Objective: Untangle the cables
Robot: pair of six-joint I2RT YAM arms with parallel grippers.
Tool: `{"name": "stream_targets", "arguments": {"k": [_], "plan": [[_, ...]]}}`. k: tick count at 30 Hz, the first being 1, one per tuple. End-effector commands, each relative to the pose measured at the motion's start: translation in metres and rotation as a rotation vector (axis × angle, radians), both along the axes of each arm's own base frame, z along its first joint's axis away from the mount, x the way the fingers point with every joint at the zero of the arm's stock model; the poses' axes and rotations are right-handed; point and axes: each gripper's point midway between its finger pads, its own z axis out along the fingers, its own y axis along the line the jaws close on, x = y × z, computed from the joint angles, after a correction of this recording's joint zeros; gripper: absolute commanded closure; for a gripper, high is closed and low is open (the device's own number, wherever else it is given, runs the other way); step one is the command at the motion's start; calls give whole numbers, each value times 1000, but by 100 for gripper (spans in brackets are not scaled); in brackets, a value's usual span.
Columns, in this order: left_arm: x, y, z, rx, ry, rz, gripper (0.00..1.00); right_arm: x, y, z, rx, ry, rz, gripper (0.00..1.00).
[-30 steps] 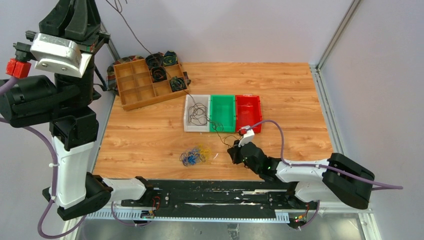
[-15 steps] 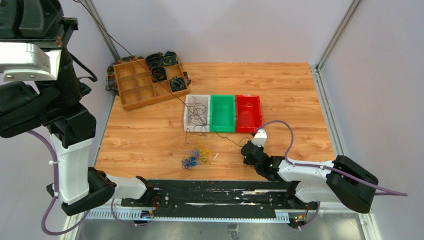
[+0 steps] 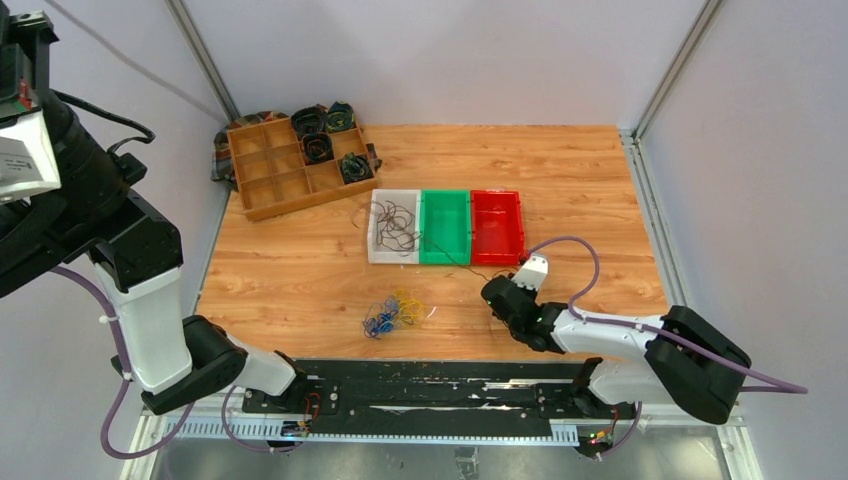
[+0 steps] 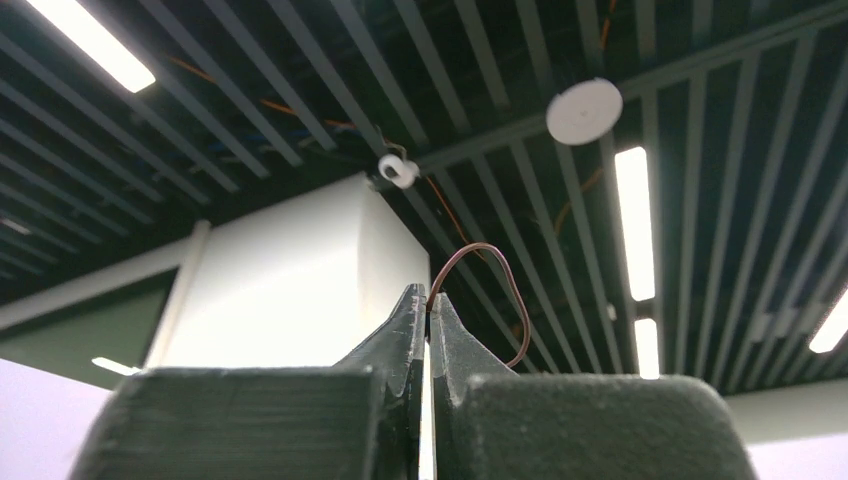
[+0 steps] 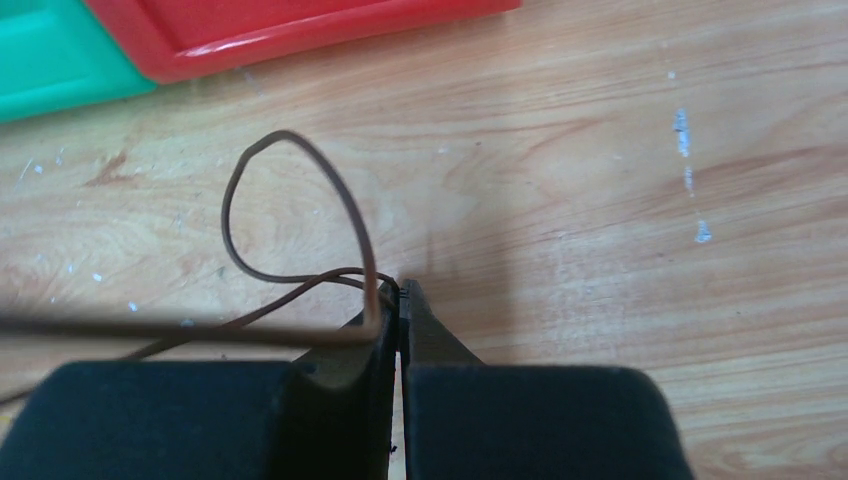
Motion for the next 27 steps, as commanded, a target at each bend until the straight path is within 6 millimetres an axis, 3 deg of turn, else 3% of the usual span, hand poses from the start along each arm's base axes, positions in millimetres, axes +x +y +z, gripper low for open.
{"name": "stream_targets", "arguments": {"k": [1, 10, 15, 18, 20, 25, 27], "plan": [[-27, 14, 4, -26, -92, 92, 99, -30, -65, -36, -162, 141, -153, 99], [-16, 15, 2, -42, -52, 137, 99, -29, -98, -31, -15, 146, -341, 99], [-12, 14, 3, -46, -47, 165, 99, -12, -116, -7, -35, 118, -393, 100], [-8, 12, 2, -31, -26, 171, 99, 4, -128, 17, -36, 69, -397, 99], [-8, 10, 1, -21, -28, 184, 100, 10, -143, 27, -19, 51, -442, 99], [-11, 9, 2, -9, -44, 207, 99, 19, -186, 26, 217, 78, -629, 100], [-10, 9, 2, -13, -36, 207, 99, 30, -200, 35, 206, 57, -652, 99]]}}
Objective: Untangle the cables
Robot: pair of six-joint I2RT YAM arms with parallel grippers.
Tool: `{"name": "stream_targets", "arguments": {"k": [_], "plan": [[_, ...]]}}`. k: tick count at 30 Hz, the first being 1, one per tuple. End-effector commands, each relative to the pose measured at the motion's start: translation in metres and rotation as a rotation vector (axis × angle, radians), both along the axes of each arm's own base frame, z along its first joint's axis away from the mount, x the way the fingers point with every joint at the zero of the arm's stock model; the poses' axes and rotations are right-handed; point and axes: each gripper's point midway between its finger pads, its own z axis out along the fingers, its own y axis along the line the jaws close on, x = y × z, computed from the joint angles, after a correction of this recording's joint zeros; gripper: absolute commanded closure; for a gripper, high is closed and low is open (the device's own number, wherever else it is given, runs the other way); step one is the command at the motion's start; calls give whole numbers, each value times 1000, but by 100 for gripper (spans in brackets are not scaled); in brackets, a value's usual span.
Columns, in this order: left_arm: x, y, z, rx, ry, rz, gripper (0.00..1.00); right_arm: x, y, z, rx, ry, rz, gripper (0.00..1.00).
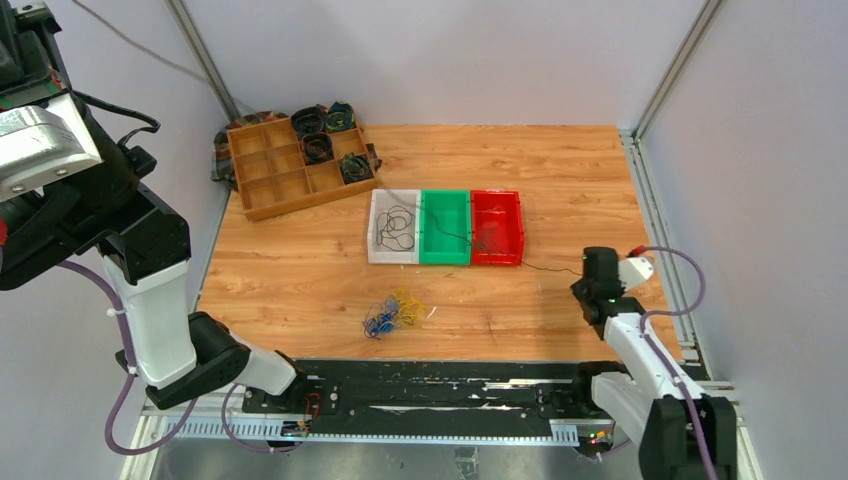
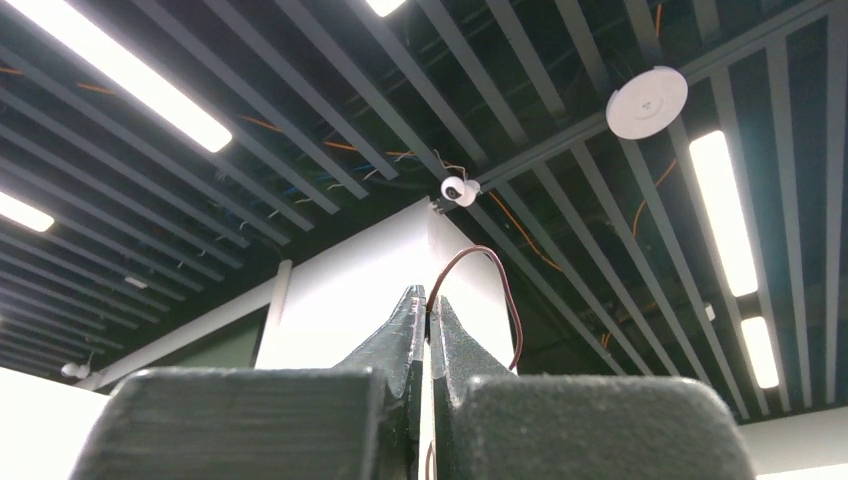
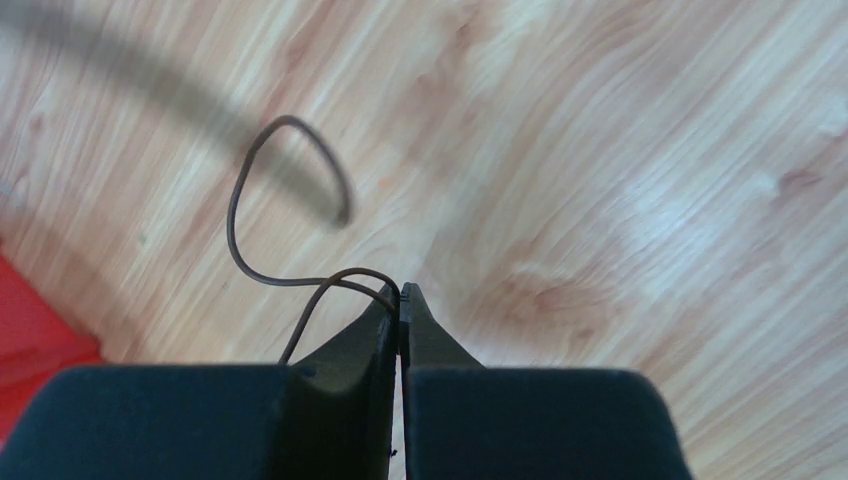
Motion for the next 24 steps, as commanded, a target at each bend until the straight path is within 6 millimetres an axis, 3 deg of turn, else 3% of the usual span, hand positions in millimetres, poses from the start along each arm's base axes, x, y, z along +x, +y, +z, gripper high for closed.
{"name": "stream_targets", "arguments": {"k": [1, 5, 7, 10, 13, 16, 19, 21, 22, 24], "plan": [[-8, 8, 0, -21, -17, 29, 99, 15, -17, 13, 24, 17, 8, 99], [-17, 14, 2, -36, -42, 17, 99, 21, -47, 15, -117, 136, -8, 99], [-22, 17, 3, -43, -57, 21, 99, 15, -62, 5, -112, 167, -66, 99], [-28, 20, 4, -46, -74, 26, 99, 9, -71, -15, -6, 174, -128, 99], [-30, 22, 4, -53, -77, 15, 99, 20, -72, -6, -2, 200, -89, 99], [-4, 15, -3, -36, 47, -24, 99, 35, -60, 12, -56, 191, 12, 99], [39, -16, -30, 56, 191, -36, 99, 42, -47, 27, -96, 125, 55, 99], [74, -44, -59, 152, 348, -90, 100, 48, -33, 35, -99, 83, 121, 97], [100, -63, -82, 206, 439, -101, 99, 52, -20, 37, -94, 65, 177, 95], [129, -86, -124, 281, 568, -120, 100, 52, -5, 38, -97, 65, 232, 92]]}}
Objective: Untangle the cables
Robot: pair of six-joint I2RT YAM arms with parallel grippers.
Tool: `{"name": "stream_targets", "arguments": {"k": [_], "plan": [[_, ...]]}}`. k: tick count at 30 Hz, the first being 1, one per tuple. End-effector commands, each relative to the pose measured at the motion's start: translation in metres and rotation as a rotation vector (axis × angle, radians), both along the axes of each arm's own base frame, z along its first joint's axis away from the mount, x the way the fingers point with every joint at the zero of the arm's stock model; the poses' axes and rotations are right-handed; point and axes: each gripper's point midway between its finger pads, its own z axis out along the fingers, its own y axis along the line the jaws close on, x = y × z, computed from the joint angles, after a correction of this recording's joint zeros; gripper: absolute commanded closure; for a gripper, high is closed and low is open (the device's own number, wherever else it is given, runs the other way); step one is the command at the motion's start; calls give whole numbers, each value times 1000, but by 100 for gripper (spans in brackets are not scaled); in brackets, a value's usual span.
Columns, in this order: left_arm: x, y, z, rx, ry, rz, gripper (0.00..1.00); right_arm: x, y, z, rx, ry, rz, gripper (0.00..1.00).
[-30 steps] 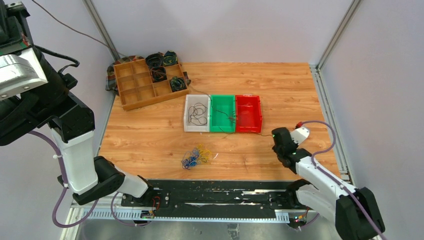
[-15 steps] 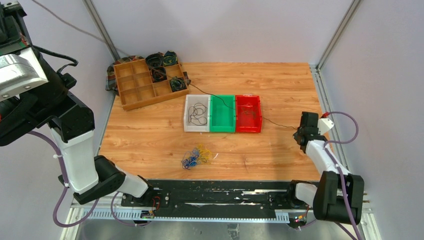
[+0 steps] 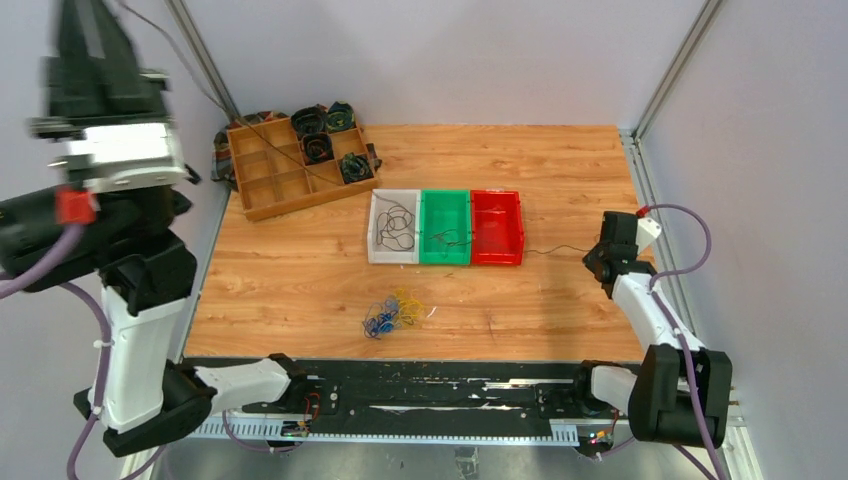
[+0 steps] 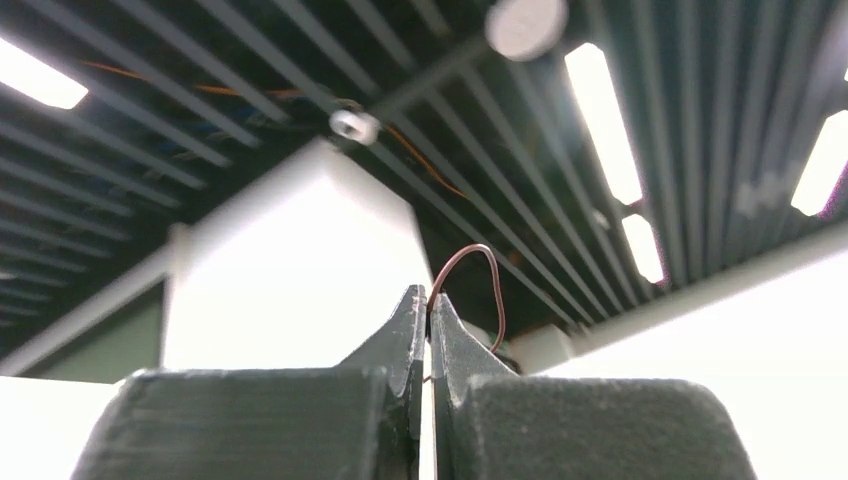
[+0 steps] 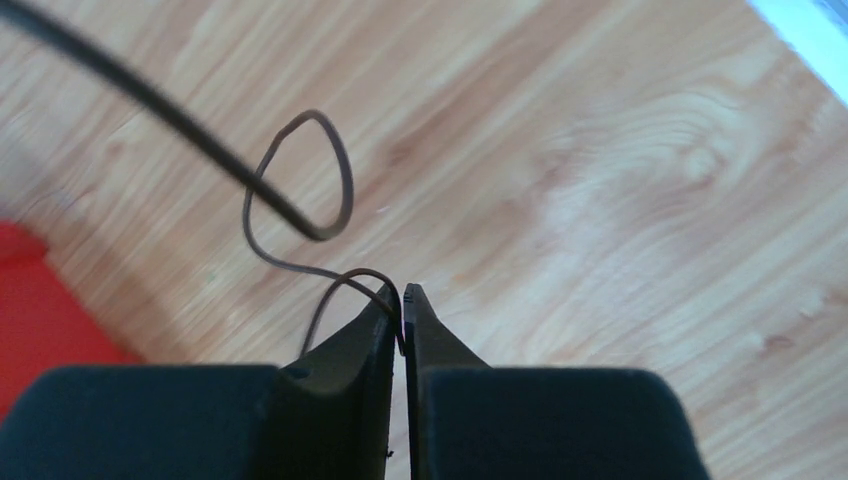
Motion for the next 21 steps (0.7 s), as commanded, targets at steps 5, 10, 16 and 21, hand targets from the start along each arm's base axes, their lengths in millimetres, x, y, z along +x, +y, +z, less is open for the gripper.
{"name": "stream_targets", "arguments": {"k": [5, 10, 16, 21], "plan": [[114, -95, -152, 297, 469, -110, 99, -5, 50, -8, -3, 23, 212, 71], [127, -106, -158, 304, 495, -124, 100, -11, 67, 4, -59, 22, 306, 49], [127, -110, -137, 294, 459, -140, 100, 2, 136, 69, -34, -230, 655, 40], [126, -111, -132, 295, 446, -141, 100, -8, 235, 128, -65, -525, 1095, 38]]}}
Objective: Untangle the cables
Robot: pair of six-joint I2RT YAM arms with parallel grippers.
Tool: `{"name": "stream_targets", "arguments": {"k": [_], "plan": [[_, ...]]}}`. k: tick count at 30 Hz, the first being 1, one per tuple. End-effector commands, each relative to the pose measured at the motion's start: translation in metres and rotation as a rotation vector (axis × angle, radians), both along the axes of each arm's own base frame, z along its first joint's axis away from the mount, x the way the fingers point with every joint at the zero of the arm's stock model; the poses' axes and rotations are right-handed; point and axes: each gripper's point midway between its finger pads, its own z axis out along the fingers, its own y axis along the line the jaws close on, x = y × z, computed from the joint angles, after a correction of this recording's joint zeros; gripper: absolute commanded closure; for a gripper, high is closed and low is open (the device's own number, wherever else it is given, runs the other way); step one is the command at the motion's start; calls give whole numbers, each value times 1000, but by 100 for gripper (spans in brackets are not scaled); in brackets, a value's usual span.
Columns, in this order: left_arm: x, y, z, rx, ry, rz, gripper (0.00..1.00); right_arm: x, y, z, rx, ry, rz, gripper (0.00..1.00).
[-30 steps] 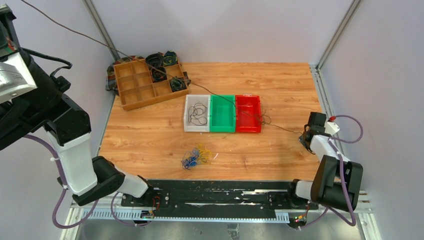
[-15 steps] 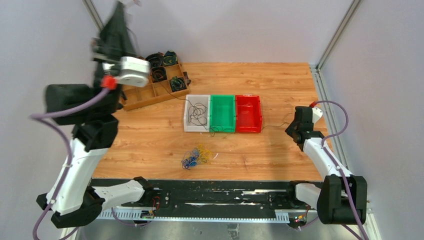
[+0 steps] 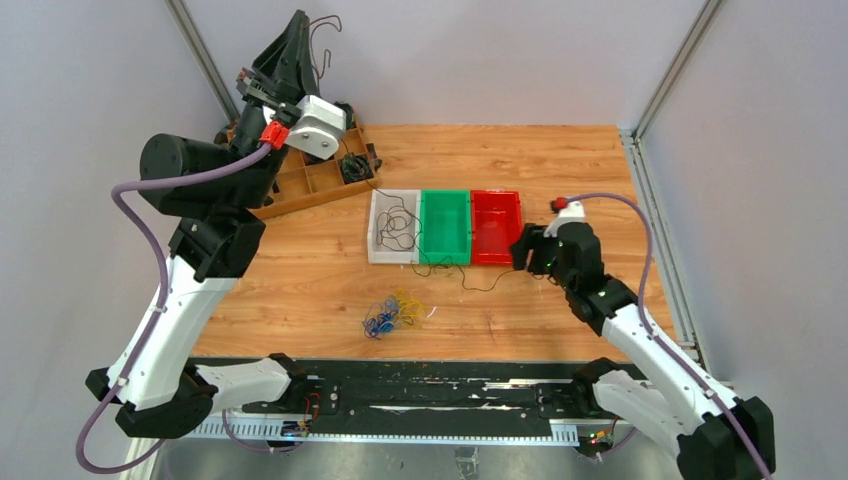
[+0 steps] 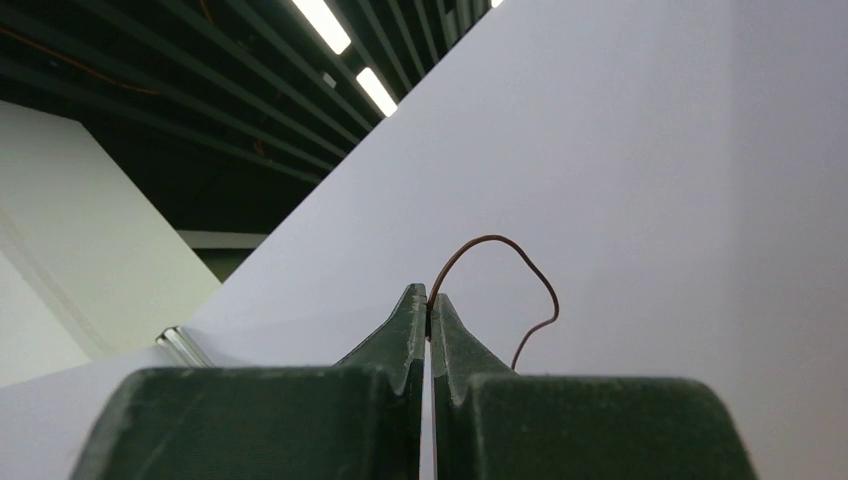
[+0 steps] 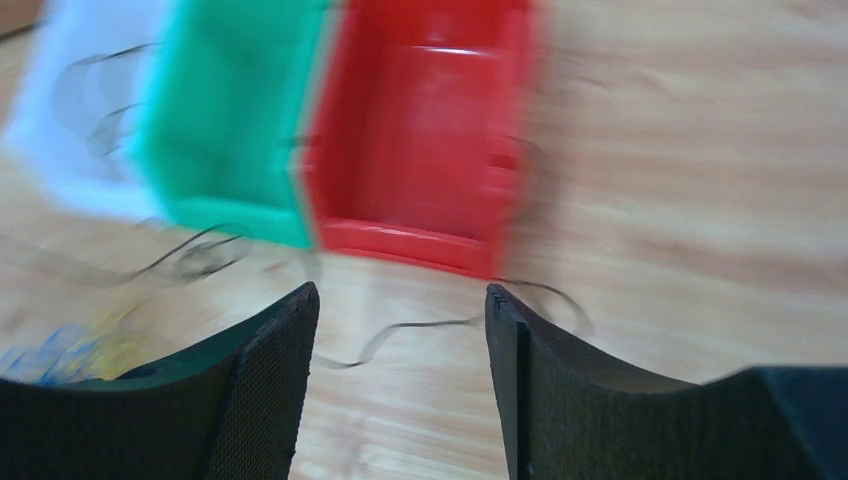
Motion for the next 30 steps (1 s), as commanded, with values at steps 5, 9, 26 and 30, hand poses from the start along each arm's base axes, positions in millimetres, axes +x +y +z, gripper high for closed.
{"name": "stream_targets", "arguments": {"k": [5, 9, 26, 30], "plan": [[-15, 7, 20, -39, -57, -16, 100, -19, 164, 75, 90, -371, 710, 37], [-16, 9, 18, -37, -54, -10, 99, -21, 217, 58, 52, -344, 869, 37], [-21, 23, -2, -7, -22, 47, 100, -29, 296, 21, 102, -257, 1010, 82], [-16, 28, -34, 12, 72, 70, 100, -21, 283, 39, 76, -324, 932, 99]]}}
